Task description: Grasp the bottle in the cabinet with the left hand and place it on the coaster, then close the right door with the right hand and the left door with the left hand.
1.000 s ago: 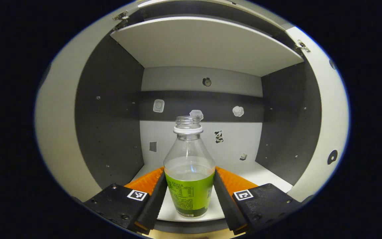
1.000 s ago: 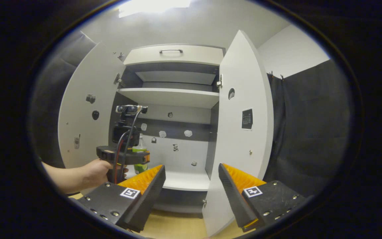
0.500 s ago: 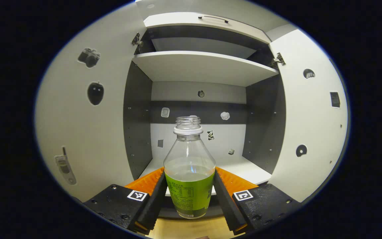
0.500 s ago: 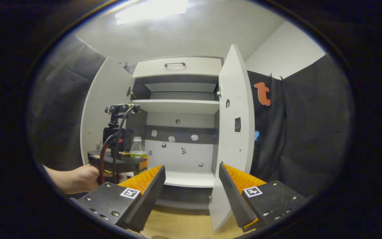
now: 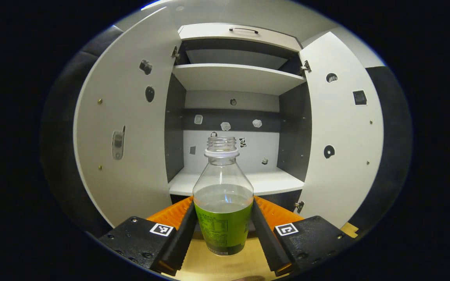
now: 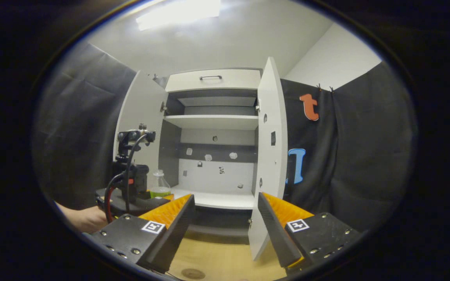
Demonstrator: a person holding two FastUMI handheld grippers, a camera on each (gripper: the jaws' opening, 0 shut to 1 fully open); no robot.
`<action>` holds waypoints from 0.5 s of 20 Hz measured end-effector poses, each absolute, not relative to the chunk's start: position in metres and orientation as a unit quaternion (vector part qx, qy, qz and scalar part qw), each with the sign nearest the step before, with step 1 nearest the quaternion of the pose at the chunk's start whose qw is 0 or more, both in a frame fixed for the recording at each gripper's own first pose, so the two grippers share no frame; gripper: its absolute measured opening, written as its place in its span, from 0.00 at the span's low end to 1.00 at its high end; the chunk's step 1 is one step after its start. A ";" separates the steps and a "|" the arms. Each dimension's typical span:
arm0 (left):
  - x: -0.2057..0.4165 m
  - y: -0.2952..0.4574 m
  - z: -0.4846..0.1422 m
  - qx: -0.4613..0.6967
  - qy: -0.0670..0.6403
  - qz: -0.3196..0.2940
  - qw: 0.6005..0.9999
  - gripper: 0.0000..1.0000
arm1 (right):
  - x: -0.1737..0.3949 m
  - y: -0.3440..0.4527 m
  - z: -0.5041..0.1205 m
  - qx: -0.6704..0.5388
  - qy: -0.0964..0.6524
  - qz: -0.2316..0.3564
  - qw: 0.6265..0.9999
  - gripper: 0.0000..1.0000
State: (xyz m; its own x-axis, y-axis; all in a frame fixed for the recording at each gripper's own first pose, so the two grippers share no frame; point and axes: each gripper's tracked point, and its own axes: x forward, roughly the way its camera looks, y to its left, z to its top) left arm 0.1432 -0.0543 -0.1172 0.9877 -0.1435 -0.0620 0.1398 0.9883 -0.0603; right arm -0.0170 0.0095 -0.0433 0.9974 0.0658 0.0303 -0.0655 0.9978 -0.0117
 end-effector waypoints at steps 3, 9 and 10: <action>0.121 -0.072 -0.152 -0.041 0.046 -0.096 0.994 0.80 | -0.025 0.012 -0.047 -0.014 -0.014 0.044 0.999 0.98; 0.080 -0.121 -0.223 -0.053 0.053 -0.182 0.981 0.80 | -0.024 0.012 -0.057 -0.027 -0.009 0.063 0.998 0.98; 0.074 -0.125 -0.235 -0.044 0.051 -0.191 0.979 0.80 | -0.024 0.013 -0.059 -0.026 -0.008 0.069 0.997 0.98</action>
State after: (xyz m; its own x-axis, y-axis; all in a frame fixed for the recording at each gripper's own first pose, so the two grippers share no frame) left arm 0.0743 -0.1253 -0.2351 0.9221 -0.3777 -0.0837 0.3686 0.9235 -0.1063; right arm -0.0238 0.0132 -0.0587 0.9904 0.1373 0.0130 -0.1364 0.9893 -0.0522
